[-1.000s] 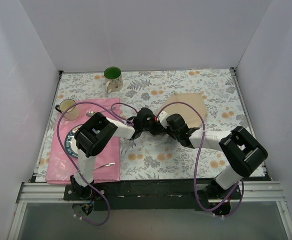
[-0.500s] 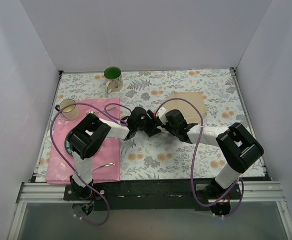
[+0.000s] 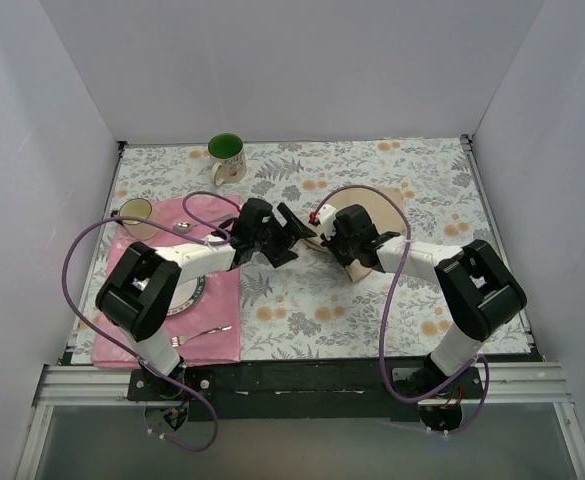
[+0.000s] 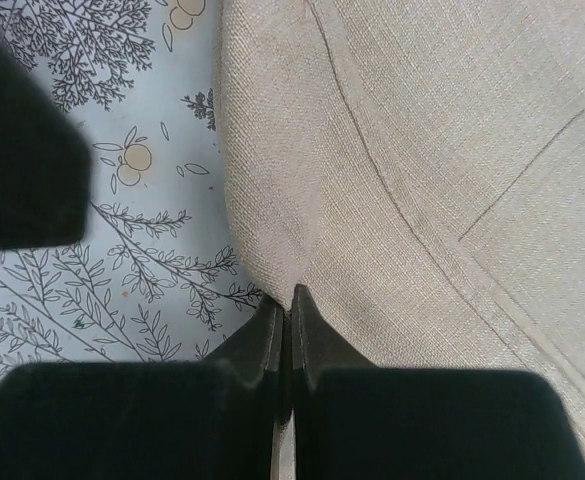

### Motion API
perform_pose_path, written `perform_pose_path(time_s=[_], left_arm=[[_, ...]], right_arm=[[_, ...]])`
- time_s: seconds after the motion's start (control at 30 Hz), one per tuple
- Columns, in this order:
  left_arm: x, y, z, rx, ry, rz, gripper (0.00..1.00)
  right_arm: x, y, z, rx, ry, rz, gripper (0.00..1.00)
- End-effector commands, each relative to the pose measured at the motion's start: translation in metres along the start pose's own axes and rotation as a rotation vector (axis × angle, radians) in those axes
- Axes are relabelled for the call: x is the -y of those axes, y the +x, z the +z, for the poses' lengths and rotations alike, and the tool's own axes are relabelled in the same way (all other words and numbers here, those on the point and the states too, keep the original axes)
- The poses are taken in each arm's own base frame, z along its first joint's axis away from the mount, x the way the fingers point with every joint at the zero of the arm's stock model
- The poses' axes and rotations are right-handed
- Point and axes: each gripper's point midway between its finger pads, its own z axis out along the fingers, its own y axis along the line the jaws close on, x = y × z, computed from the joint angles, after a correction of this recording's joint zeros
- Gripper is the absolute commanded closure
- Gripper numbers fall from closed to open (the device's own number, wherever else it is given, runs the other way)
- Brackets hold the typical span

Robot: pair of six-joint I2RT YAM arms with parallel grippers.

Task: Fold the napkin, place the utensils inside, and roll it up
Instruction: Roll the napkin with the utensil

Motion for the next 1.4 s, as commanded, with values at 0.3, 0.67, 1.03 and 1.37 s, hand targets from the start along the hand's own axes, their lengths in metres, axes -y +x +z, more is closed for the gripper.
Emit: perform_pose_path(time_s=[0.3,0.67,1.03,1.37], left_arm=[[-0.022,0.011,0.015,-0.081,-0.132,-0.084,0.07],[-0.026,0.005,0.045,-0.068,-0.143,-0.156,0.19],[-0.06,0.002,0.052,-0.014,-0.166,-0.091,0.39],[-0.074,-0.015,0.06,0.031,-0.176,0.065,0.61]], right_arm=[[-0.039,0.025,-0.006,-0.046,-0.353,0.268,0.99],[-0.036,0.031,-0.004,-0.046,-0.359,0.29,0.99],[-0.032,0.038,-0.01,-0.099,-0.194,0.21,0.83],[-0.042,0.046,-0.01,-0.113,-0.213,0.195,0.88]])
